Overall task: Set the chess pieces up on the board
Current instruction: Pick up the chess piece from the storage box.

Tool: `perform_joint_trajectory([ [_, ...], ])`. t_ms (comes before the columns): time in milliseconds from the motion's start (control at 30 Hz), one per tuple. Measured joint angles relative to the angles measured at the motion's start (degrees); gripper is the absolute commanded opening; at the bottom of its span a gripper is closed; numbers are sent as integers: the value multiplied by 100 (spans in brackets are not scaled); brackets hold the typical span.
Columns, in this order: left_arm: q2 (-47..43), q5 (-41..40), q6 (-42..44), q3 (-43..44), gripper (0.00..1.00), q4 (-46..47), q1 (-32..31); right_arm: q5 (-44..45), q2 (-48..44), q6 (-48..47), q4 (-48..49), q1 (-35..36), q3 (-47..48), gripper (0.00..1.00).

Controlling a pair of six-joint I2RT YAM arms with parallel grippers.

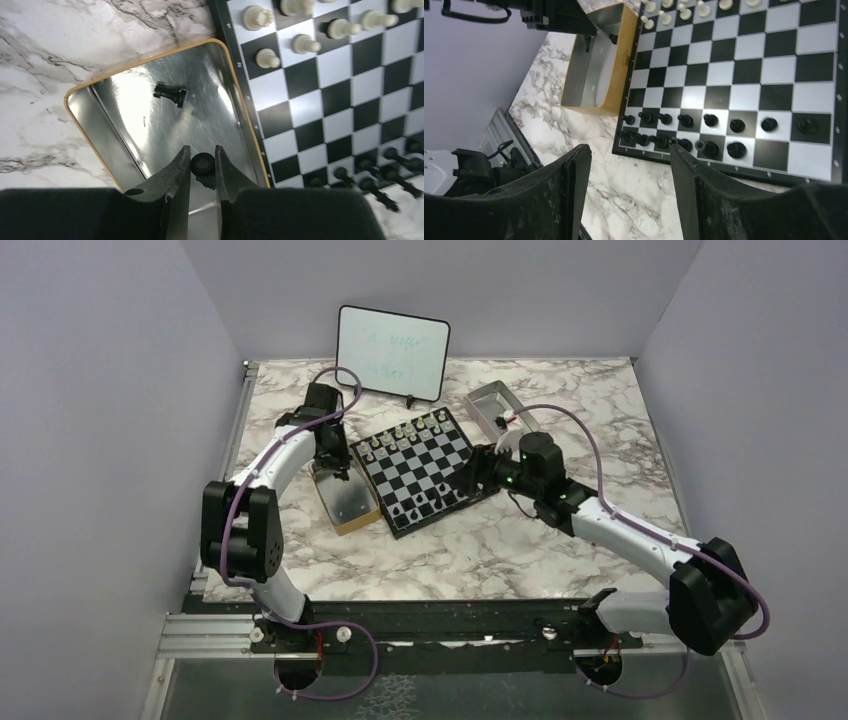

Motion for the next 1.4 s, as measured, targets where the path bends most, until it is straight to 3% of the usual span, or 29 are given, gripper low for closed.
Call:
perform_joint_trajectory([
  [133,-317,726,-258,129,16,-162,155,264,385,-295,638,542,127,66],
  [267,-719,1451,-527,236,16,-181,212,389,664,-1375,1482,1060,247,64],
  [433,-1019,2052,-662,188,16,-188,212,-308,914,-3847,2669,1257,120,63],
  [567,-1150,2422,-688,-4,16,-225,212,-697,1231,-5963,3126,1488,-90,56],
  [667,-1261,2680,-693,-155,16,-243,212,-949,1523,-7226,3244,1617,-92,49],
  [867,-1572,3005,-667,-542,16,-251,212,-1115,1904,-9042,3182,1878,39,47],
  [1400,-1735,3397,-498,-1005,16,-413,212,-612,2660,-11527,2157,2424,935,45],
])
